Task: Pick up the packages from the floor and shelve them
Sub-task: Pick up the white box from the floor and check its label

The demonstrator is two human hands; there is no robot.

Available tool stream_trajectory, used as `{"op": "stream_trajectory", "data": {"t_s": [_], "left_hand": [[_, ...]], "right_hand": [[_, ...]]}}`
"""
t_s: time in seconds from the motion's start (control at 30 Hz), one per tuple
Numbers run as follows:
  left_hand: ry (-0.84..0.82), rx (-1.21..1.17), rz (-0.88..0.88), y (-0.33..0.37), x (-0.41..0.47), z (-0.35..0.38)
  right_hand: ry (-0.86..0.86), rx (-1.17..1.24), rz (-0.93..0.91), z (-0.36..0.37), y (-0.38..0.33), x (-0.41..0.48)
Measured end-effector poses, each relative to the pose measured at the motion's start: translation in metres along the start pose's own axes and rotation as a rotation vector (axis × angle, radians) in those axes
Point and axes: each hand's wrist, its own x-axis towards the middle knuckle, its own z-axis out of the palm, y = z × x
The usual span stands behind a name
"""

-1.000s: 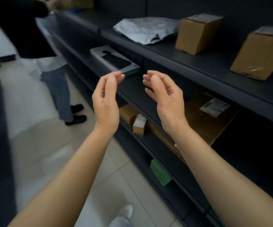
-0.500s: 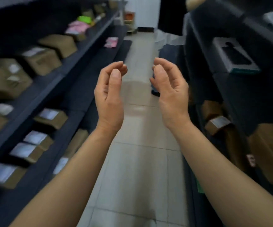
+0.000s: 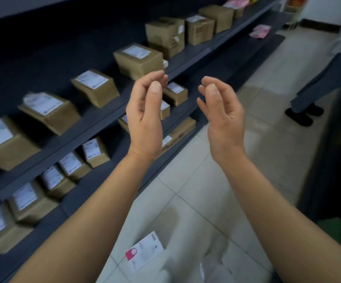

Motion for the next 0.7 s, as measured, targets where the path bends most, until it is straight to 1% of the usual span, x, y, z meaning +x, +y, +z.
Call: {"op": "stream_trajectory", "data": {"t_s": [0.13,0.33,0.43,0.53,0.63,0.7], "left_hand": [[0.081,0.009,0.012,0.022,-0.038,-0.071],[0.237,0.070,0.033,0.046,-0.090,-0.124],[0.315,0.109,0.016,0.050,-0.123,-0.140],[0.336,0.153,-0.033,0.048,-0.155,-0.146],[0.396,0.204,-0.082,0.042,-0.182,-0.155],[0.394,0.260,-0.097,0.035,-0.196,-0.163]], "right_hand": [[-0.083,0.007,0.049,0.052,0.003,-0.057],[-0.243,0.039,0.098,0.089,0.004,-0.103],[-0.282,0.062,0.130,0.093,0.011,-0.128],[-0.306,0.048,0.185,0.087,0.025,-0.153],[-0.319,0.036,0.248,0.084,0.036,-0.176],[-0.334,0.017,0.264,0.084,0.044,-0.188]]}}
